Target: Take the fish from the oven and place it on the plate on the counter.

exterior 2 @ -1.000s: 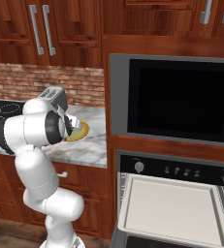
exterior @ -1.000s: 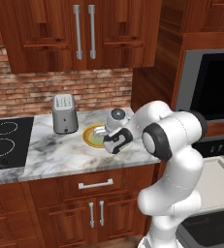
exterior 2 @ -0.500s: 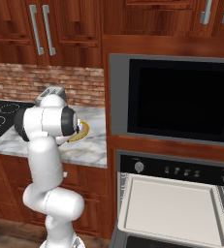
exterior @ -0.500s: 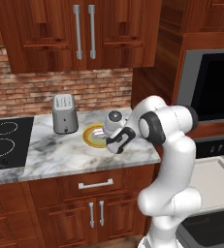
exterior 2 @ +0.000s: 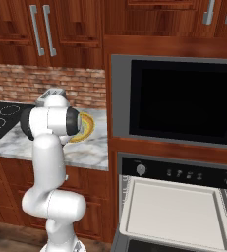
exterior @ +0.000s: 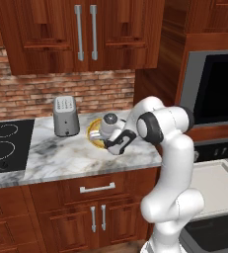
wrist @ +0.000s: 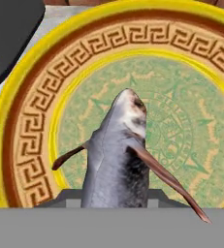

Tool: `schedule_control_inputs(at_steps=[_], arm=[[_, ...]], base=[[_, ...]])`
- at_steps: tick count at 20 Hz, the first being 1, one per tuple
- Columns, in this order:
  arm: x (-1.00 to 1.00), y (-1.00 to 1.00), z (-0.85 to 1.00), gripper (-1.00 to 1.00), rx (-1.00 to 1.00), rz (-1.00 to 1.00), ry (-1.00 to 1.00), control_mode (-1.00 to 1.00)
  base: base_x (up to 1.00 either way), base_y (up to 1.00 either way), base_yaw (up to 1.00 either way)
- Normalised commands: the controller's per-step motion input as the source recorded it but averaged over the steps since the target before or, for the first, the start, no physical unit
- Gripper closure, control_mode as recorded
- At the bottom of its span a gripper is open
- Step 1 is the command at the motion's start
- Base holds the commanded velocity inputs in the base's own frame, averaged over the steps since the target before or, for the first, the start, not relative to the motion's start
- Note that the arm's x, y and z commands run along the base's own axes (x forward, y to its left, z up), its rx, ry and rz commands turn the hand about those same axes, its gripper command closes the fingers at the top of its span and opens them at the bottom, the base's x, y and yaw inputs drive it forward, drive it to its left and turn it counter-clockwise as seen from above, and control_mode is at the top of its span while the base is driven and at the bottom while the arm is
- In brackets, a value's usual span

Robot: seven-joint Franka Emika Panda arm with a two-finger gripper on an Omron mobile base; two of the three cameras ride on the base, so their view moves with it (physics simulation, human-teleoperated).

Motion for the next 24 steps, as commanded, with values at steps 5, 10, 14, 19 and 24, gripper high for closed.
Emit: schedule_control_inputs(at_steps=[5, 10, 14, 19, 24], arm=[[0.0, 0.01, 0.12, 1.0, 0.0, -0.06, 0.0, -1.0], [0.02, 0.0, 0.33, 1.0, 0.0, -0.05, 0.0, -1.0], [0.04, -0.05, 0.46, 1.0, 0.06, -0.06, 0.02, -1.0], [0.37, -0.08, 0.16, 1.0, 0.01, -0.03, 0.03, -1.0], [0.53, -0.11, 0.05, 1.0, 0.0, -0.01, 0.05, -1.0]], base=[[0.0, 0.0, 0.0], [0.0, 0.0, 0.0], [0.0, 0.0, 0.0], [0.0, 0.0, 0.0], [0.0, 0.0, 0.0]])
